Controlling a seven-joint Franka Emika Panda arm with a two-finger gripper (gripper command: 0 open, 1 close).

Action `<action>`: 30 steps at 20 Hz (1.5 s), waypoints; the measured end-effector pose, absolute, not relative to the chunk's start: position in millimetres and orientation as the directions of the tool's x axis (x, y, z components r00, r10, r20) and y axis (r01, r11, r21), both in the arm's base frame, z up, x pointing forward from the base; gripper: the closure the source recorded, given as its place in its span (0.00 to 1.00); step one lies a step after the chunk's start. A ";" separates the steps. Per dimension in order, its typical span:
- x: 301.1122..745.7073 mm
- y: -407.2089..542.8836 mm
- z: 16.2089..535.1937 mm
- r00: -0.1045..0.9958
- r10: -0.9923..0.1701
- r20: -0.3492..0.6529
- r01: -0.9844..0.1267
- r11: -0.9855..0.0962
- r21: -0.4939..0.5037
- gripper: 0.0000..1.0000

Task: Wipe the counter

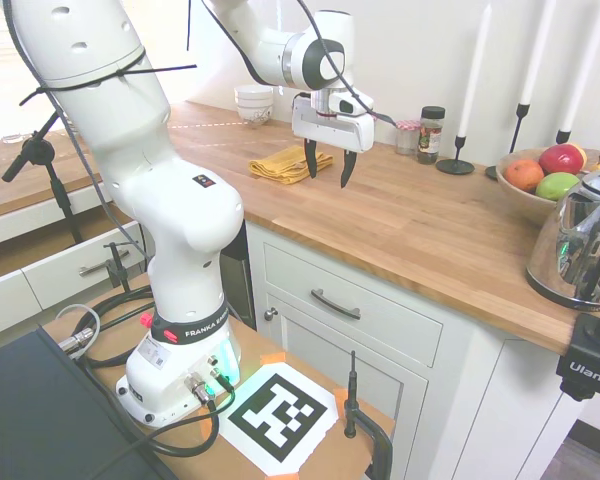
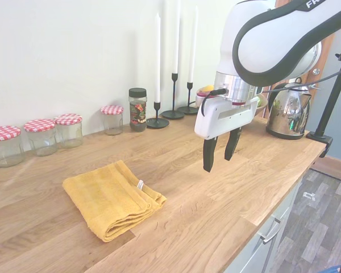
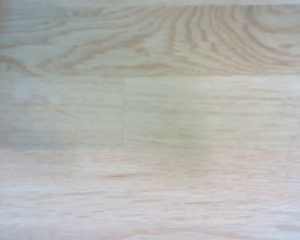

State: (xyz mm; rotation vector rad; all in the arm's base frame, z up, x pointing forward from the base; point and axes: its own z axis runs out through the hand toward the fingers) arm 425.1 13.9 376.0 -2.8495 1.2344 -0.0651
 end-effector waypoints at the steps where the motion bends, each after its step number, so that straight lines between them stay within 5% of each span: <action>1: 425.1 13.9 375.5 0.684 -0.730 0.023 -0.728 -0.684 -0.048 0.00; 15: 427.8 22.9 370.3 0.687 -0.726 0.026 -0.726 -0.687 -0.028 0.00; 30: 500.5 120.3 380.1 0.752 -0.650 0.114 -0.655 -0.756 0.010 0.00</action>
